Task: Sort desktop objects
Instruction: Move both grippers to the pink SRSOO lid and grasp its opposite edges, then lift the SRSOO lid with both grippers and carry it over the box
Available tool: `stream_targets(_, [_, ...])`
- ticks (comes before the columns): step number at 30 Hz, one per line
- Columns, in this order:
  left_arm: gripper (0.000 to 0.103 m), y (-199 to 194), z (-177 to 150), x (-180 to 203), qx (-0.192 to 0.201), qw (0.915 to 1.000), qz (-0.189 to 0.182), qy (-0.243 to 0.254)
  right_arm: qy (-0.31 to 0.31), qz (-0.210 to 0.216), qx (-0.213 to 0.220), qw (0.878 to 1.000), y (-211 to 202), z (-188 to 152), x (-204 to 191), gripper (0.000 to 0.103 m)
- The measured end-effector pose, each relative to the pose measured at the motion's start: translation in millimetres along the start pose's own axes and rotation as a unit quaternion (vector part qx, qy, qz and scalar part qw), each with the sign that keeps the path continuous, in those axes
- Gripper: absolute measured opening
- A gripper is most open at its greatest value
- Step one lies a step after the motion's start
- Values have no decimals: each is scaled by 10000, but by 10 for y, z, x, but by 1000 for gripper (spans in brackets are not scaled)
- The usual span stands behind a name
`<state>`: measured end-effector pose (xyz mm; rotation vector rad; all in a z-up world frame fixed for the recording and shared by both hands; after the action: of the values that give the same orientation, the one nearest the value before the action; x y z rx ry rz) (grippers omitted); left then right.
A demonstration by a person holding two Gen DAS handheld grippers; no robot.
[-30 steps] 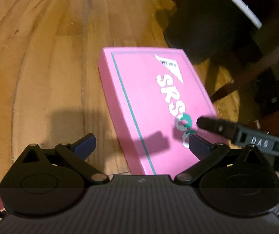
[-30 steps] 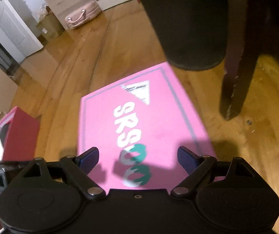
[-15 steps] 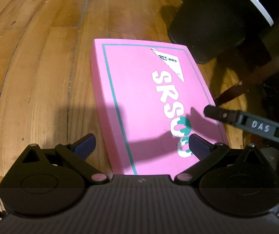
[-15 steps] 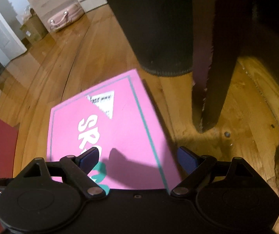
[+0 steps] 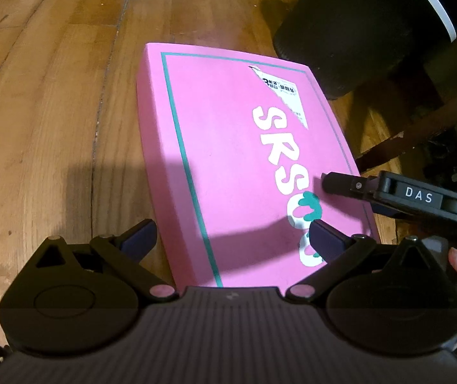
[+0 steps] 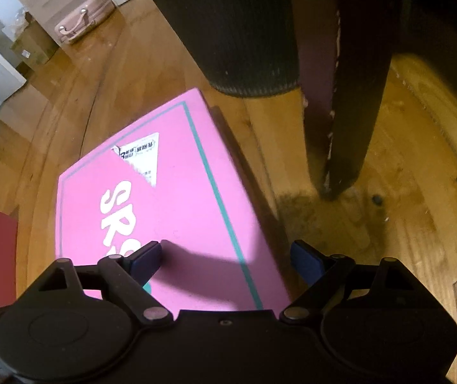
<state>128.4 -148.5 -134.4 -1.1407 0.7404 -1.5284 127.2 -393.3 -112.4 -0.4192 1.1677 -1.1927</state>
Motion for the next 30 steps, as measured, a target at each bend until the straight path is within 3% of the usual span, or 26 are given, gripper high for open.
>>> stream_targets(6, [103,52,-36,24,-23,9996,-73,272,122,140,-48,9998,73,-23,-1,94])
stream_targets(14, [103,172,-9,-70,-186,9997,-176,-47,385,460,-120,9981,143,-34,114,102])
stream_targets(18, [103,196,-19,-118,-120,9991,-252,-324,477,619,-178,9968,164,-56,160,103])
stream_targets(30, [103,216,-69,-30,237,9995,8,-218,317,716,-24,9969,220,-72,115,103])
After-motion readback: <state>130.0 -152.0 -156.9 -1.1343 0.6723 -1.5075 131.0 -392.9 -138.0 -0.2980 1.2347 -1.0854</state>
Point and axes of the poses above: each gripper's, at about its wrist camera, not at the fingertips, and y roughly the way its jaws point, x to its right, z to its top, the point moved 4 cm from there along y, roughly the way its jaws point, and after that the axes turned 11 degrees about z, right-handed, at the moved point
